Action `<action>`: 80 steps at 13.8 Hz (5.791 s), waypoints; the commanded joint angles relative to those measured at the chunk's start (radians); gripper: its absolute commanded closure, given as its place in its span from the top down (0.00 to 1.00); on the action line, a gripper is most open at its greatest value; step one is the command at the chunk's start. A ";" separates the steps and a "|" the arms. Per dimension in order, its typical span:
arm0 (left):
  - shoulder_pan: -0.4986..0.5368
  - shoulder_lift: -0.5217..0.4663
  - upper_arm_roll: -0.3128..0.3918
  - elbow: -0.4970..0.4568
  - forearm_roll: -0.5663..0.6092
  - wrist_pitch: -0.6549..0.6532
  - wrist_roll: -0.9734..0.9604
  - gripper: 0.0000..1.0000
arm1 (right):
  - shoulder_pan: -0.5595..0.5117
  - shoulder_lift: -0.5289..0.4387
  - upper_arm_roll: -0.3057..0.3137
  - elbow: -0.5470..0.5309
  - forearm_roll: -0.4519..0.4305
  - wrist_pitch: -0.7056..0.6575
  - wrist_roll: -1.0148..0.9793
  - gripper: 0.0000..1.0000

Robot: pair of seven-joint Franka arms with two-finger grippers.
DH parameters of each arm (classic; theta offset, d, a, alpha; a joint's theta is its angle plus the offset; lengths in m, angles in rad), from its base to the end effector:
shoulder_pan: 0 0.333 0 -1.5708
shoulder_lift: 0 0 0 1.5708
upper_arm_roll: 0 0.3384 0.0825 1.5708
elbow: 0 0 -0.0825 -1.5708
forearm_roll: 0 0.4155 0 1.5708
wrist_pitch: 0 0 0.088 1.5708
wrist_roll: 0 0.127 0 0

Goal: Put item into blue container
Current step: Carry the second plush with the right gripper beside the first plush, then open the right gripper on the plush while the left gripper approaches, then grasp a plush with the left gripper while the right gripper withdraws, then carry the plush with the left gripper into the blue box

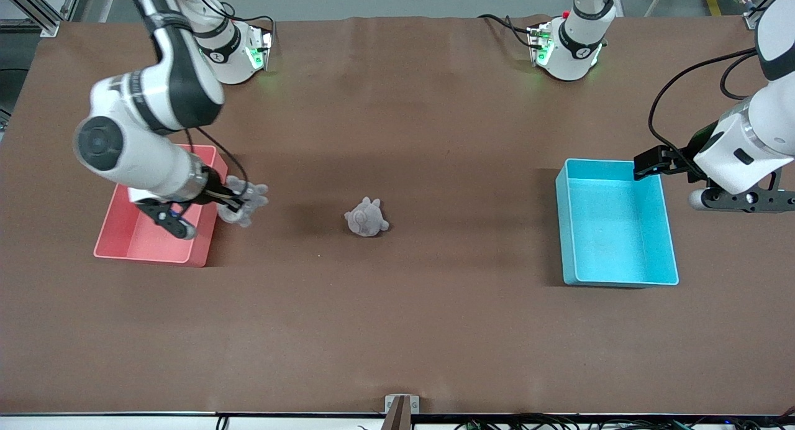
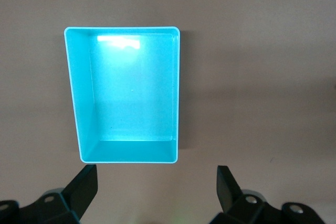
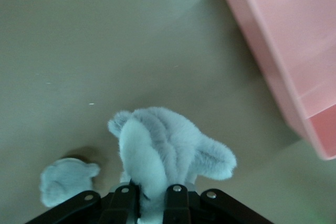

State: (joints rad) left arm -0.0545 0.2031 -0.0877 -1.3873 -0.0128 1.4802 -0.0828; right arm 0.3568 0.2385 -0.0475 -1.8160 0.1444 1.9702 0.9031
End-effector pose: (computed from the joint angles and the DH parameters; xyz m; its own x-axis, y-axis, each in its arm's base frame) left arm 0.6335 -0.0867 0.5867 0.9920 -0.0598 -0.1113 -0.0578 -0.9981 0.0213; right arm 0.6090 0.2087 0.3890 0.7850 -0.6023 -0.1451 -0.6092 -0.7930 -0.0038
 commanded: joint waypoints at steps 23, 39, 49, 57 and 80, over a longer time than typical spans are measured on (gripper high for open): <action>-0.189 0.160 -0.038 0.017 -0.019 0.132 -0.285 1.00 | 0.353 0.674 -0.022 0.523 0.003 0.480 0.778 0.34; -0.430 0.456 -0.038 0.021 -0.026 0.533 -0.816 1.00 | 0.021 0.405 -0.018 0.588 -0.014 -0.171 -0.272 1.00; -0.584 0.667 -0.037 0.027 -0.026 1.011 -1.377 1.00 | -0.245 0.078 -0.022 0.254 -0.203 -0.252 -0.806 1.00; -0.601 0.713 -0.035 0.027 -0.026 1.191 -1.577 0.97 | -0.332 0.015 -0.022 0.323 -0.203 -0.393 -0.903 1.00; -0.489 0.495 -0.020 0.027 0.096 0.811 -1.316 0.00 | -0.352 -0.080 -0.014 0.345 -0.152 -0.507 -0.932 1.00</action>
State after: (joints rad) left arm -0.5780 0.8046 -0.1033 -1.3193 0.0649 2.4544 -1.5148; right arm 0.0061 0.2149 -0.0603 -1.4144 -0.0215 1.4581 -0.0184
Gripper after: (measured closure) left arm 0.841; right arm 0.000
